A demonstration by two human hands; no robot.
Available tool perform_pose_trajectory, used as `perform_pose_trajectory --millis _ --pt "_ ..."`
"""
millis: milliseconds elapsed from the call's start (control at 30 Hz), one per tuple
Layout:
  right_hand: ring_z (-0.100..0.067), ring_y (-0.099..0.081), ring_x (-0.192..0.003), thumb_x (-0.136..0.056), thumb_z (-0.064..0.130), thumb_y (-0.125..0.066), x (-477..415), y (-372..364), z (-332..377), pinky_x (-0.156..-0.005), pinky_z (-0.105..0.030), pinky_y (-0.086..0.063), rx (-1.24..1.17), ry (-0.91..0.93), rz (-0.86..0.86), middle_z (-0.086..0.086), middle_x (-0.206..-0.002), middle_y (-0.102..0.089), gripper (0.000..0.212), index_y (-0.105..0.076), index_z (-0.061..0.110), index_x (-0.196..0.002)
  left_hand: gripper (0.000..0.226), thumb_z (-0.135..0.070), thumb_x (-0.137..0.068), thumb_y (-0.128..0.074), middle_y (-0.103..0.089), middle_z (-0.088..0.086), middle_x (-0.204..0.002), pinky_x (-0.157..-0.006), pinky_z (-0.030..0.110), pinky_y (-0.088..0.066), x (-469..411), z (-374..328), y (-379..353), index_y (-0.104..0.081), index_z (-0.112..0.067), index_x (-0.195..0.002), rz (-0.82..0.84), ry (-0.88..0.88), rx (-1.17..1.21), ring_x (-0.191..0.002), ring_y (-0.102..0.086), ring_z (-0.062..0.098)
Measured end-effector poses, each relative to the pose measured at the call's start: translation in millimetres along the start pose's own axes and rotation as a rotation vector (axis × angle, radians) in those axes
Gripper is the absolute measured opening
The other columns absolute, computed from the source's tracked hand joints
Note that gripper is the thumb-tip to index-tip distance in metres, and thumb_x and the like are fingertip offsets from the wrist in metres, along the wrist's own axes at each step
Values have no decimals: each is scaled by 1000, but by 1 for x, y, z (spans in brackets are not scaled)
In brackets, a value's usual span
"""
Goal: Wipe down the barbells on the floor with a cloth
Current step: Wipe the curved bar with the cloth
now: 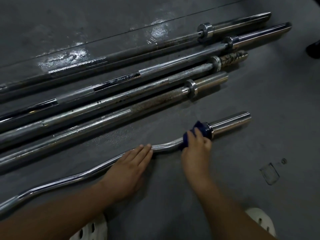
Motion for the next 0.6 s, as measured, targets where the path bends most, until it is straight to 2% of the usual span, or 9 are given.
perform_pose_trajectory --millis 100,167,200,300,367,400,467,533,600 --pt "-34 -46 -116 -71 7 -68 21 -12 21 -99 -39 -47 143 406 113 0 -139 -52 60 -58 19 -129 84 -37 -72 -46 -38 16 -155 -108 47 -43 -2 -2 -1 -40 -4 -149 11 5 21 -137 -45 33" --pt "-32 -51 -109 -65 6 -73 0 4 1 -94 -40 -51 143 512 152 -1 -134 -57 62 -61 19 -125 86 -38 -71 -53 -39 16 -155 -108 46 -44 -1 1 -1 -40 -5 -149 14 2 21 -137 -46 32" --pt "-32 -49 -107 -64 3 -73 -13 11 -12 -95 -40 -50 114 420 121 -4 -134 -57 61 -63 17 -123 87 -37 -70 -58 -39 16 -155 -107 45 -45 1 4 -1 -40 -5 -149 11 -2 22 -137 -46 32" --pt "-31 -40 -119 -80 -3 -60 -19 13 -10 -104 -33 -36 -76 -93 7 -6 -148 -43 52 -60 14 -129 88 -36 -69 -63 -38 15 -156 -106 45 -46 4 9 -2 -41 -5 -149 14 -6 30 -137 -46 32" --pt "-28 -47 -120 -81 -6 -59 7 -4 18 -103 -30 -39 -431 -357 -83 -9 -145 -42 50 -59 11 -128 85 -36 -71 -57 -38 14 -156 -105 46 -47 4 8 -2 -40 -6 -149 19 3 44 -136 -47 32" --pt "-24 -54 -111 -80 -8 -59 12 -11 29 -95 -26 -46 -653 -525 -144 -12 -135 -49 47 -59 9 -124 84 -37 -72 -53 -38 14 -156 -105 46 -47 4 8 -1 -40 -6 -150 23 9 51 -136 -48 32" --pt "-19 -63 -79 -82 -9 -54 -2 -18 21 -64 -20 -54 -1116 -912 -214 -14 -100 -63 33 -62 5 -111 85 -38 -72 -50 -39 14 -155 -104 45 -48 4 8 -1 -39 -6 -150 21 6 51 -135 -48 32" --pt "-21 -63 -66 -88 -3 -46 -30 -23 1 -62 -27 -55 -1383 -1107 -64 -13 -87 -65 22 -62 6 -101 86 -37 -71 -54 -39 15 -155 -104 45 -48 4 10 -1 -39 -5 -150 15 -6 42 -136 -48 32" --pt "-24 -60 -63 -90 3 -45 -31 -30 10 -57 -29 -51 -1456 -1198 17 -10 -81 -64 17 -60 9 -93 88 -39 -70 -53 -38 15 -155 -106 45 -47 4 10 0 -39 -6 -150 21 -1 50 -136 -47 32"
Point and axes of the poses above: each hand's wrist, its own x-axis away from the middle knuckle, its own y-axis out of the back of the hand, z = x × y, the point moved 1 cm from there along -x, towards the middle knuckle
